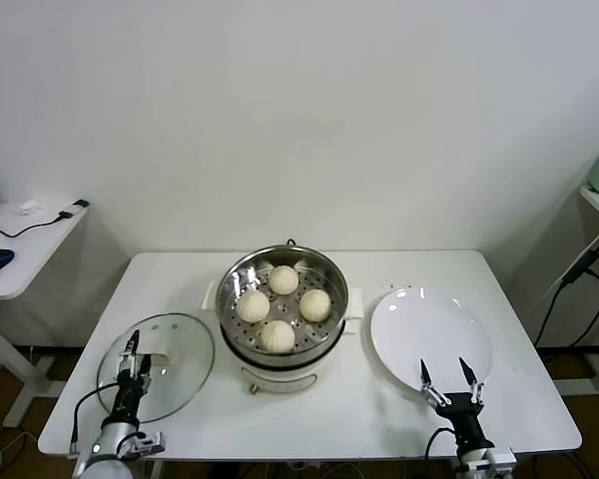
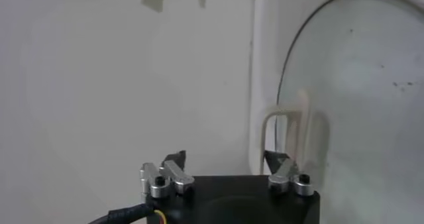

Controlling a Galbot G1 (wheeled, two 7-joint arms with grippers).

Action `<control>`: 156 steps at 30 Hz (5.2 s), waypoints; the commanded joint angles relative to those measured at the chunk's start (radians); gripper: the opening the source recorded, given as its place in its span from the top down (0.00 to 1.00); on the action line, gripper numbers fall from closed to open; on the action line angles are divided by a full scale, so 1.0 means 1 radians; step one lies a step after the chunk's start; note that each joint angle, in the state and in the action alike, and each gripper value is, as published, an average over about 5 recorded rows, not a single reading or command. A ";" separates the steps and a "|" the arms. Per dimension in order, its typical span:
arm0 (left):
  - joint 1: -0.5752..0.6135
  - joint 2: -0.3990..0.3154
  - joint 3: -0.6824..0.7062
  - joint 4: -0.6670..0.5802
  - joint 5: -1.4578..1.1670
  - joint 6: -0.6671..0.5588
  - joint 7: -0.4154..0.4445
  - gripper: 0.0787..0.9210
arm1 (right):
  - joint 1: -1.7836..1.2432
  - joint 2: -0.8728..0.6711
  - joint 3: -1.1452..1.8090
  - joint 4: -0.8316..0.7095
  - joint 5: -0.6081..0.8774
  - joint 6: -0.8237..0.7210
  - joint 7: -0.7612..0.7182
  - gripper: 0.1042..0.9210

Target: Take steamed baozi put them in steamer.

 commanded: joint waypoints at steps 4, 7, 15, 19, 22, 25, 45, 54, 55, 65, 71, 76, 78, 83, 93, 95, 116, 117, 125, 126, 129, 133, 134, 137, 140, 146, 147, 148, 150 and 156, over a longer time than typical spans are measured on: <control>-0.041 0.009 0.003 0.069 0.021 -0.003 0.001 0.37 | -0.004 0.007 -0.003 0.017 -0.003 -0.005 0.003 0.12; -0.042 0.009 0.003 0.083 0.023 -0.007 -0.002 0.47 | -0.004 0.007 -0.006 0.023 -0.003 -0.009 0.003 0.12; -0.039 0.008 0.002 0.109 0.027 -0.020 -0.017 0.75 | -0.002 0.007 -0.011 0.028 -0.010 -0.011 0.000 0.12; -0.042 0.004 0.001 0.109 0.027 -0.029 -0.027 0.88 | -0.001 0.005 -0.011 0.039 -0.010 -0.012 -0.001 0.12; -0.039 0.003 -0.002 0.098 0.027 -0.035 -0.027 0.93 | 0.001 0.002 -0.011 0.047 -0.011 -0.013 -0.002 0.12; -0.020 0.006 -0.008 0.056 0.014 -0.032 -0.016 0.94 | 0.001 0.001 -0.011 0.056 -0.013 -0.012 -0.002 0.12; 0.146 0.209 -0.112 -0.717 -0.275 0.294 0.455 0.94 | 0.011 -0.005 -0.037 0.111 -0.126 -0.064 0.049 0.12; -0.061 0.157 0.230 -0.743 -0.075 0.544 0.540 0.94 | 0.011 -0.005 -0.056 0.086 -0.127 -0.024 0.048 0.12; -0.080 0.140 0.267 -0.739 -0.050 0.564 0.546 0.94 | 0.010 -0.004 -0.056 0.081 -0.126 -0.018 0.048 0.12; -0.257 -0.058 0.565 -0.616 0.153 0.638 0.592 0.94 | -0.004 0.000 -0.035 0.033 -0.115 0.054 0.047 0.12; -0.312 -0.132 0.659 -0.535 0.221 0.657 0.592 0.94 | -0.005 0.010 -0.017 0.010 -0.104 0.085 0.047 0.12; -0.324 -0.193 0.709 -0.483 0.280 0.671 0.594 0.94 | -0.009 0.026 -0.003 0.000 -0.104 0.104 0.046 0.12; -0.330 -0.212 0.721 -0.465 0.293 0.676 0.595 0.94 | -0.010 0.033 0.004 -0.002 -0.104 0.112 0.047 0.12; -0.337 -0.246 0.733 -0.416 0.313 0.686 0.588 0.94 | -0.008 0.056 0.027 -0.006 -0.115 0.134 0.051 0.12; -0.321 -0.232 0.706 -0.371 0.366 0.690 0.585 0.94 | -0.005 0.078 0.061 -0.005 -0.140 0.160 0.054 0.12; -0.317 -0.228 0.700 -0.367 0.370 0.689 0.583 0.94 | -0.004 0.080 0.065 -0.005 -0.141 0.165 0.053 0.12; -0.292 -0.191 0.659 -0.337 0.390 0.650 0.536 0.93 | -0.007 0.085 0.053 -0.016 -0.154 0.199 0.052 0.12; -0.291 -0.191 0.659 -0.337 0.389 0.650 0.536 0.92 | -0.008 0.083 0.053 -0.014 -0.154 0.197 0.050 0.12; -0.286 -0.187 0.661 -0.357 0.363 0.640 0.531 0.67 | -0.014 0.068 0.058 0.008 -0.146 0.176 0.042 0.12; -0.283 -0.184 0.660 -0.367 0.354 0.637 0.534 0.63 | -0.015 0.068 0.058 0.009 -0.146 0.175 0.041 0.12; -0.272 -0.170 0.660 -0.403 0.327 0.634 0.554 0.53 | -0.016 0.068 0.054 0.010 -0.145 0.168 0.040 0.12; -0.247 -0.139 0.662 -0.471 0.293 0.629 0.571 0.40 | -0.014 0.067 0.043 0.006 -0.135 0.162 0.050 0.12; -0.238 -0.128 0.661 -0.493 0.280 0.625 0.571 0.37 | -0.014 0.065 0.039 0.006 -0.129 0.162 0.054 0.12; -0.209 -0.100 0.657 -0.564 0.201 0.595 0.537 0.26 | -0.016 0.051 0.023 0.010 -0.120 0.164 0.067 0.12; -0.183 -0.082 0.635 -0.627 0.054 0.519 0.452 0.17 | -0.019 0.025 0.004 0.013 -0.111 0.177 0.078 0.12; -0.110 -0.049 0.485 -0.726 -0.373 0.343 0.304 0.12 | -0.018 0.012 -0.001 0.013 -0.101 0.174 0.074 0.12; -0.096 -0.044 0.442 -0.738 -0.458 0.318 0.279 0.12 | -0.016 0.012 -0.002 0.010 -0.096 0.174 0.073 0.12; -0.082 -0.042 0.390 -0.748 -0.541 0.292 0.259 0.12 | -0.014 0.011 -0.003 0.007 -0.089 0.174 0.072 0.12; -0.049 -0.047 0.268 -0.755 -0.730 0.240 0.231 0.12 | -0.009 0.010 -0.005 0.002 -0.075 0.171 0.071 0.12; 0.061 -0.036 -0.082 -0.680 -1.298 0.044 0.256 0.12 | 0.004 0.003 -0.018 -0.018 -0.031 0.153 0.074 0.12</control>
